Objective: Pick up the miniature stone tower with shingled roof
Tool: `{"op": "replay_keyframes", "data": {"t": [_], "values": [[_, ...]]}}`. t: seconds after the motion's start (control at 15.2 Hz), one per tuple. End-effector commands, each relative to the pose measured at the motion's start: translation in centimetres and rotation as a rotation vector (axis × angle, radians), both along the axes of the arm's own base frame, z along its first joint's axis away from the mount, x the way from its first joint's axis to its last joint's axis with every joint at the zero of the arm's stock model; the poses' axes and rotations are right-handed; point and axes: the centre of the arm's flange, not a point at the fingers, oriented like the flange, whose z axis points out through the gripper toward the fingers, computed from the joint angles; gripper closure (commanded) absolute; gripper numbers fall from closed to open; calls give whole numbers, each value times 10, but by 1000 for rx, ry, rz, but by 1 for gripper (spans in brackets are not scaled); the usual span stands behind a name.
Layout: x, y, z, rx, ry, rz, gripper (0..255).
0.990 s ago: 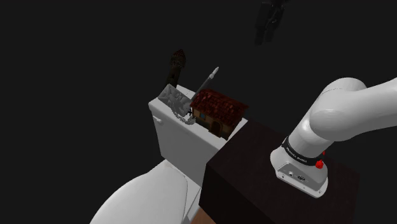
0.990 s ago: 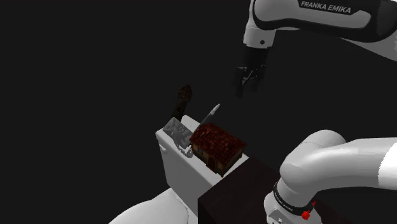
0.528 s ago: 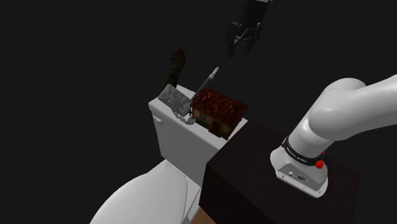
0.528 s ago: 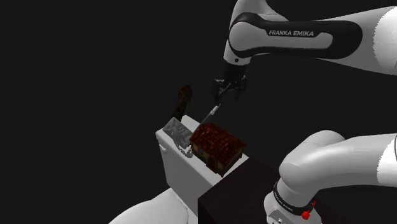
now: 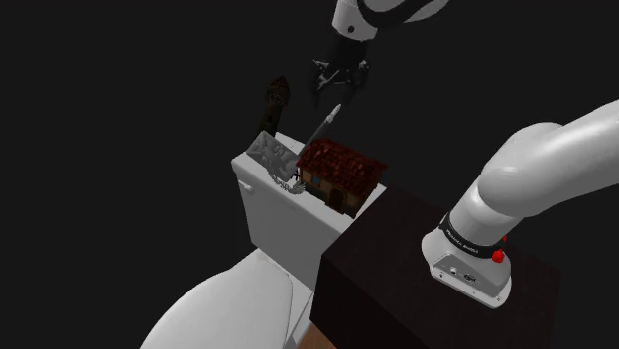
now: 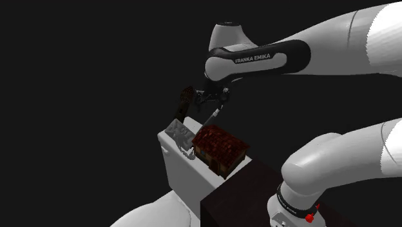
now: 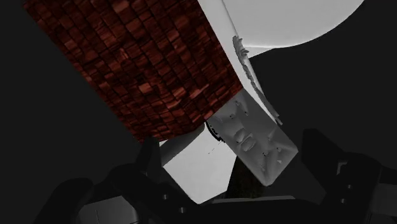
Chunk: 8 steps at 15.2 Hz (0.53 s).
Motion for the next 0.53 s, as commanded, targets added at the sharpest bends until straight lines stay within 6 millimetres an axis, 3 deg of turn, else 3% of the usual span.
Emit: {"op": "replay_keyframes", "data": {"t": [0.0,0.46], "values": [[19,7,-15,-7,-29,-63,0],[86,22,-63,-39,-114,-271,0]]}}
